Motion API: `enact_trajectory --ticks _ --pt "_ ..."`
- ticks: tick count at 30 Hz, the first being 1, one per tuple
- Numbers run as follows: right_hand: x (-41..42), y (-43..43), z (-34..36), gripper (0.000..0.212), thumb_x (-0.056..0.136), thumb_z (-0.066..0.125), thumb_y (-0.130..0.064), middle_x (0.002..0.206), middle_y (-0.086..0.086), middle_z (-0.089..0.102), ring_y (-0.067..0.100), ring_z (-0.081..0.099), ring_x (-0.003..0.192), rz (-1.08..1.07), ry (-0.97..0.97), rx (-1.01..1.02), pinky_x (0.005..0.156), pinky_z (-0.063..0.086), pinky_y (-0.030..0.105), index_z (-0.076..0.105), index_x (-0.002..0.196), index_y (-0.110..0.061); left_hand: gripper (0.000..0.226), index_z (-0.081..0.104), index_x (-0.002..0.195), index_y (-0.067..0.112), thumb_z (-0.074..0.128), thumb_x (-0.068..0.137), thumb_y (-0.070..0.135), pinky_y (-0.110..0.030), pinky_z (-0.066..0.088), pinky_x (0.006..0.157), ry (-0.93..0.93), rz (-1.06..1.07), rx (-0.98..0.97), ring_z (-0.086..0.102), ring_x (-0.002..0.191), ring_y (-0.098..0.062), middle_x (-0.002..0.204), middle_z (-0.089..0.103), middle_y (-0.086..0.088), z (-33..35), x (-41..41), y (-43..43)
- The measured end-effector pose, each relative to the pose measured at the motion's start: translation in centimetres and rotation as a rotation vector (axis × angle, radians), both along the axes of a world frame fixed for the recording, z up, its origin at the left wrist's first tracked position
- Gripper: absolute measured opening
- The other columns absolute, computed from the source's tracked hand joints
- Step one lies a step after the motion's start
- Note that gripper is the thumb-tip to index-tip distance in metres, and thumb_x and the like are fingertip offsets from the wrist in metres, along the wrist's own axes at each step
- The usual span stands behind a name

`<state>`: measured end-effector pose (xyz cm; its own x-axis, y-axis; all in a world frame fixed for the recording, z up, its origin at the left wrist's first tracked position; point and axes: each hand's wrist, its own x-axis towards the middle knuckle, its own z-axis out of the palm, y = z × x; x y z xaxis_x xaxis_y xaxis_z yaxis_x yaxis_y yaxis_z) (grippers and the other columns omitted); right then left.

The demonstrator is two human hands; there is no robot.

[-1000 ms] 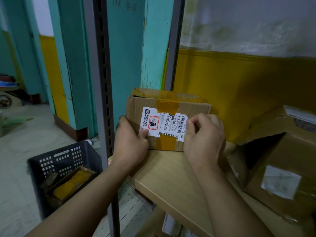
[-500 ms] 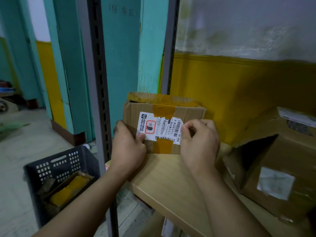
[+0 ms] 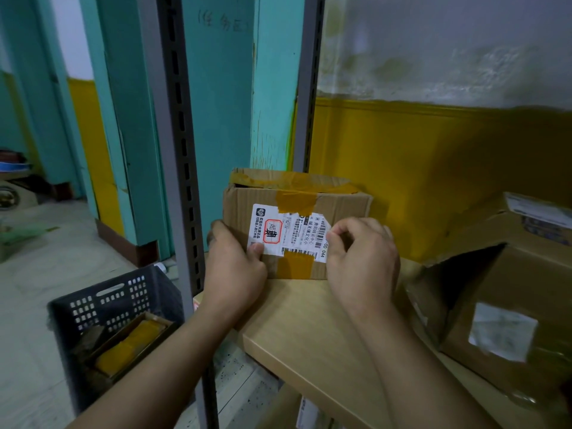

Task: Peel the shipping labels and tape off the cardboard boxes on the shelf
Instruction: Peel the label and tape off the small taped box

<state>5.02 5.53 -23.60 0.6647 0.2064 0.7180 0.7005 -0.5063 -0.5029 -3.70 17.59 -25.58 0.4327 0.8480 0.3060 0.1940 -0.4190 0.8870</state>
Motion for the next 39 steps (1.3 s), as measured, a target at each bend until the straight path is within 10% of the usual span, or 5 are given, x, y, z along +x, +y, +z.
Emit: enact_trajectory --ticks 30,39 --pt "0.30 -0.19 0.11 0.003 0.086 0.070 -0.018 0.100 -0.008 0.049 0.006 0.041 0.100 0.136 0.112 -0.051 0.071 0.025 -0.009 0.071 0.084 -0.019 0.043 0.034 0.130 0.011 0.059 0.096 0.013 -0.037 0.046 0.094 0.006 0.018 -0.034 0.054 0.122 -0.026 0.130 0.054 -0.007 0.51 -0.07 -0.30" --pt "0.71 0.04 -0.13 0.008 0.090 0.065 -0.018 0.097 -0.009 0.059 0.011 0.053 0.098 0.120 0.161 0.012 0.072 0.041 0.014 0.061 0.089 -0.026 0.037 0.036 0.117 0.020 0.064 0.093 0.019 -0.040 0.046 0.098 -0.010 0.008 -0.026 0.053 0.124 -0.027 0.131 0.055 -0.008 0.12 -0.08 0.03"
